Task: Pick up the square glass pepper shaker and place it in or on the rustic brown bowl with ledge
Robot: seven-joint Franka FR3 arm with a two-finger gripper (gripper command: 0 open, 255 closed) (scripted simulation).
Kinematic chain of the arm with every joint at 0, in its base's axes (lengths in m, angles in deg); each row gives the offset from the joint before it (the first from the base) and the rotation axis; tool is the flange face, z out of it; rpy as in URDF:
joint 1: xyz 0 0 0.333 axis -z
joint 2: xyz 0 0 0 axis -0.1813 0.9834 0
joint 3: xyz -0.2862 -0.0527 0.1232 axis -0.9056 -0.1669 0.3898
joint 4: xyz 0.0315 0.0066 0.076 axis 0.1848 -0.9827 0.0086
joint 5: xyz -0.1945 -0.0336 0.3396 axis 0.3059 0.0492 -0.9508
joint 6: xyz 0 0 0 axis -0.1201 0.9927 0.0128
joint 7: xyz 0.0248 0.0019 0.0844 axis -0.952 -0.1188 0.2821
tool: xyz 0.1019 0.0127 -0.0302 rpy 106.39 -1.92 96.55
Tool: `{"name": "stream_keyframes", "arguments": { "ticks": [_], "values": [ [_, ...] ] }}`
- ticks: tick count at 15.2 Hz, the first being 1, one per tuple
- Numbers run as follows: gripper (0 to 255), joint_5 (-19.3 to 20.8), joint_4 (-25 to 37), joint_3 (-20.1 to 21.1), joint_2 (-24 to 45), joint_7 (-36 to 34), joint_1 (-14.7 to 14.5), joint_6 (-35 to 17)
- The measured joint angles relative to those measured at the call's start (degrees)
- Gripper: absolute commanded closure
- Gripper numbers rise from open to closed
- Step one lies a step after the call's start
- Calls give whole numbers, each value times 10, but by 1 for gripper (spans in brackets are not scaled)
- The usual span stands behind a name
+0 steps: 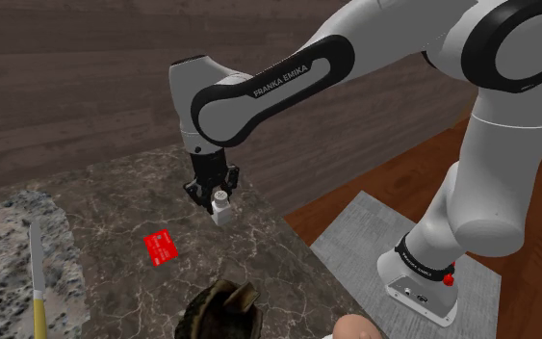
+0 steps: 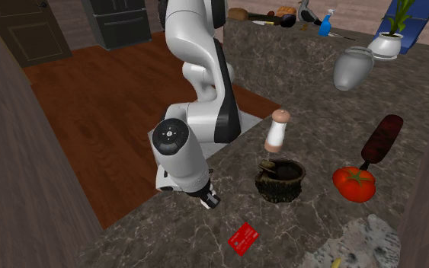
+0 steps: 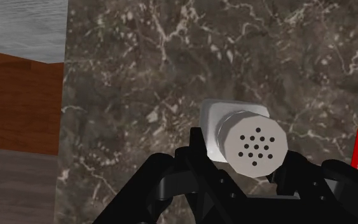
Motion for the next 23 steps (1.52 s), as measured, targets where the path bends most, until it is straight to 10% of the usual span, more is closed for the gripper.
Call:
{"name": "stream_keyframes", "arguments": {
  "ticks": [23],
  "values": [
    [255, -17, 72, 6, -59, -2, 6, 128]
  ]
}}
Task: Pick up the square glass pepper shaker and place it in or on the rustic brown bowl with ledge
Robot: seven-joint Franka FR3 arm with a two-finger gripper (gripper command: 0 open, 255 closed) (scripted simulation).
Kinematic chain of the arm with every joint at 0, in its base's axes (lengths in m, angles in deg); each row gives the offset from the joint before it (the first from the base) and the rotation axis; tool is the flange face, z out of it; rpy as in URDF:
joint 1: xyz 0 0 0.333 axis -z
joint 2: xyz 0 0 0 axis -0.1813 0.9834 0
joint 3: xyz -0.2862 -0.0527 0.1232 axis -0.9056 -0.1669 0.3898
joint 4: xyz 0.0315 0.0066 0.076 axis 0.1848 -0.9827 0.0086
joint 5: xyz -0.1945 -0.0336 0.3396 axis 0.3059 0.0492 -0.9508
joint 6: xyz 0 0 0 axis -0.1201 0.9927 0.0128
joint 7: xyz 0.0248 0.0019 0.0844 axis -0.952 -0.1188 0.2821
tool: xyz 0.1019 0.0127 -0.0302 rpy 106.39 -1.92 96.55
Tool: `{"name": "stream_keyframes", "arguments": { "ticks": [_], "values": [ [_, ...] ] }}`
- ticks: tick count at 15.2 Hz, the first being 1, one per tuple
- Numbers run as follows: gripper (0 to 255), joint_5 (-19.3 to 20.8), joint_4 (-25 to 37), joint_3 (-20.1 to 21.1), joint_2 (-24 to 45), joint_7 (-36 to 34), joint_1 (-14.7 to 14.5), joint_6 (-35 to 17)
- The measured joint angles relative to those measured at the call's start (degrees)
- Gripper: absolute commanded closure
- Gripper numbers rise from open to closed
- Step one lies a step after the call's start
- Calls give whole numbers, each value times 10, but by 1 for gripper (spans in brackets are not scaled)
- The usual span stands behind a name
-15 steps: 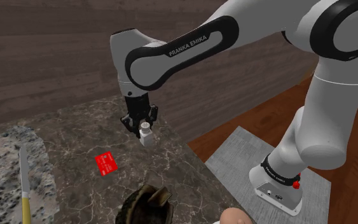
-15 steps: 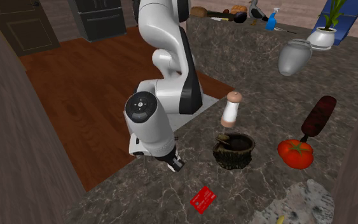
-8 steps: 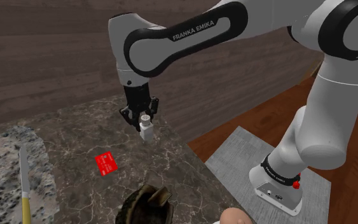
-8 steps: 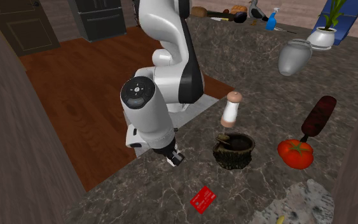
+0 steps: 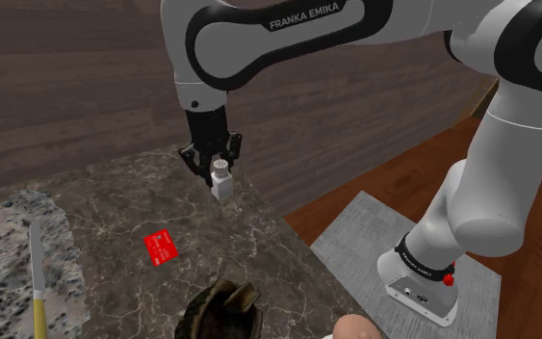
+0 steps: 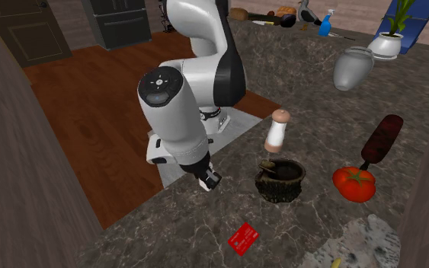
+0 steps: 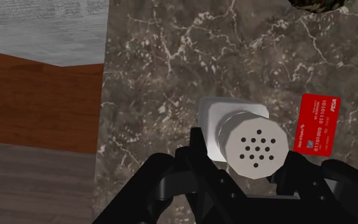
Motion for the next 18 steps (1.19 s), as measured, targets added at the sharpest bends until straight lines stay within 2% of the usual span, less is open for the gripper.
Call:
{"name": "stream_keyframes", "arguments": {
  "ticks": [9, 12, 18],
  "values": [
    [255, -3, 56, 1, -11, -5, 1, 66],
    [255, -13, 31, 11, -33, -22, -9, 60],
    [255, -35, -6, 44, -63, -88, -48, 41]
  ]
}}
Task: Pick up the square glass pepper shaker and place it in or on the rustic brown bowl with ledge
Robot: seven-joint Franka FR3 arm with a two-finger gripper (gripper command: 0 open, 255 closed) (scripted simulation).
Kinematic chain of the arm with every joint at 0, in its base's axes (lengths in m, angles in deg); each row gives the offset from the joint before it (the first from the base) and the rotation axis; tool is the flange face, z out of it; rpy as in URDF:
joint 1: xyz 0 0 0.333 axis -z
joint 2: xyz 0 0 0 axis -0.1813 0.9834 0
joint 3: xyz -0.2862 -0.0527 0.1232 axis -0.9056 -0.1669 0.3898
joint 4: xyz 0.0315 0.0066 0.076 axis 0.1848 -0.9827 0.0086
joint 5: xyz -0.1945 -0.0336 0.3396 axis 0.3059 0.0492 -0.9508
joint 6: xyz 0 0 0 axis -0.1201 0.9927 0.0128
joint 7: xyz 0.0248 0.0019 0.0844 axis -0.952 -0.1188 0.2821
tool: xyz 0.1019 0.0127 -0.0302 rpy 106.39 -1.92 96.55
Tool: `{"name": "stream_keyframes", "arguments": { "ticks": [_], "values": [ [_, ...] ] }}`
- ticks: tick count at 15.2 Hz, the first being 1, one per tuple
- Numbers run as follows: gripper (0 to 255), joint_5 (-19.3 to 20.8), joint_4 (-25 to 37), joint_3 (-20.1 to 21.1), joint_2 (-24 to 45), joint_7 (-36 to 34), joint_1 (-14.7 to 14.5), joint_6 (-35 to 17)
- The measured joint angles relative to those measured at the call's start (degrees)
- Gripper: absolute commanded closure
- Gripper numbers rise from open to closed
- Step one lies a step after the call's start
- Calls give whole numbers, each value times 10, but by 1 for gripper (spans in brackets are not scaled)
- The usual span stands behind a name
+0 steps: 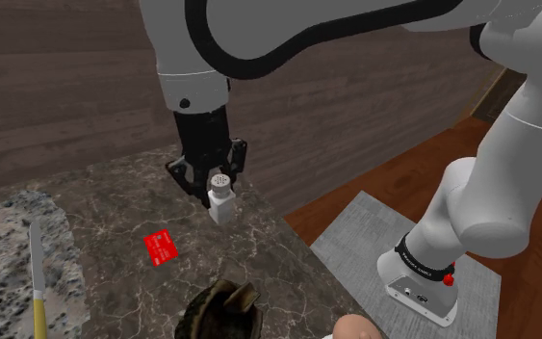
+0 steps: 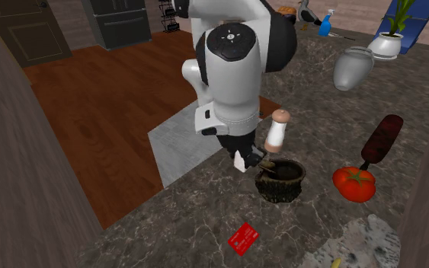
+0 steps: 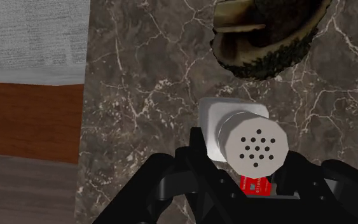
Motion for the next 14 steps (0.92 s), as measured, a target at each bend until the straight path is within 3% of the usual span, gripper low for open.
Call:
{"name": "stream_keyframes", "arguments": {
  "ticks": [10, 14],
  "values": [
    [255, -20, -18, 60, -7, -122, -70, -33],
    [255, -20, -28, 70, -1, -142, -83, -52]
  ]
}}
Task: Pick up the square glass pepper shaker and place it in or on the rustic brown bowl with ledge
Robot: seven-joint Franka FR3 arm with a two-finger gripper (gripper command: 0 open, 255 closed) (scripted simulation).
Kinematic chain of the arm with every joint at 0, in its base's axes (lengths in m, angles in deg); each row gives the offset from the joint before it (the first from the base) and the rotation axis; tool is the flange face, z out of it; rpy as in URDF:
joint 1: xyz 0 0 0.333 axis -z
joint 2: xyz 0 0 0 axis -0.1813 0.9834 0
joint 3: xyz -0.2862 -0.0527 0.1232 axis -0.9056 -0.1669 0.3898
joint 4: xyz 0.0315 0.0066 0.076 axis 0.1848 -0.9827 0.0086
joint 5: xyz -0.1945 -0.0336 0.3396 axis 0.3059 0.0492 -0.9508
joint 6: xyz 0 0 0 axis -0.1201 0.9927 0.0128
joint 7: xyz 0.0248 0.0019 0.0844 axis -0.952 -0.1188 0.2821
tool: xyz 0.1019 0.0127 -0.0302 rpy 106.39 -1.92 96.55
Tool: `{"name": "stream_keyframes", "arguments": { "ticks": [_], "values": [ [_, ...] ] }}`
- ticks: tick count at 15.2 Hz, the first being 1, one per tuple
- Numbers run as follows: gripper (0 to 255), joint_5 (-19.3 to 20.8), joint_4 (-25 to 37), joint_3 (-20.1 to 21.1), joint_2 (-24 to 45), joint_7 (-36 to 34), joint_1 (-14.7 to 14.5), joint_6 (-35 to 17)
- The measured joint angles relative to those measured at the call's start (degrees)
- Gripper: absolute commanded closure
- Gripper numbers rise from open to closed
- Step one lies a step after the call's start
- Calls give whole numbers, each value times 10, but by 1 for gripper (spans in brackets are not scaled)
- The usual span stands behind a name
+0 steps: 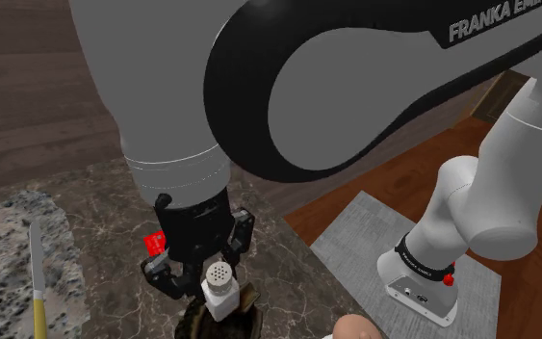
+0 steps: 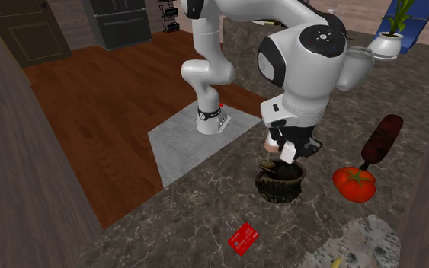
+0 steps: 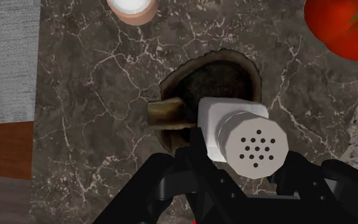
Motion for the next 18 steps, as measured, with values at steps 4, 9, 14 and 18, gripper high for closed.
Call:
{"name": "stream_keyframes", "arguments": {
  "ticks": [4, 9, 14, 18],
  "values": [
    [255, 2, -21, 1, 8, 0, -3, -28],
    [255, 7, -47, 1, 20, 2, -5, -64],
    [255, 11, -57, 0, 28, 2, -6, -83],
    [0, 11, -58, 0, 29, 2, -6, -84]
  ]
}}
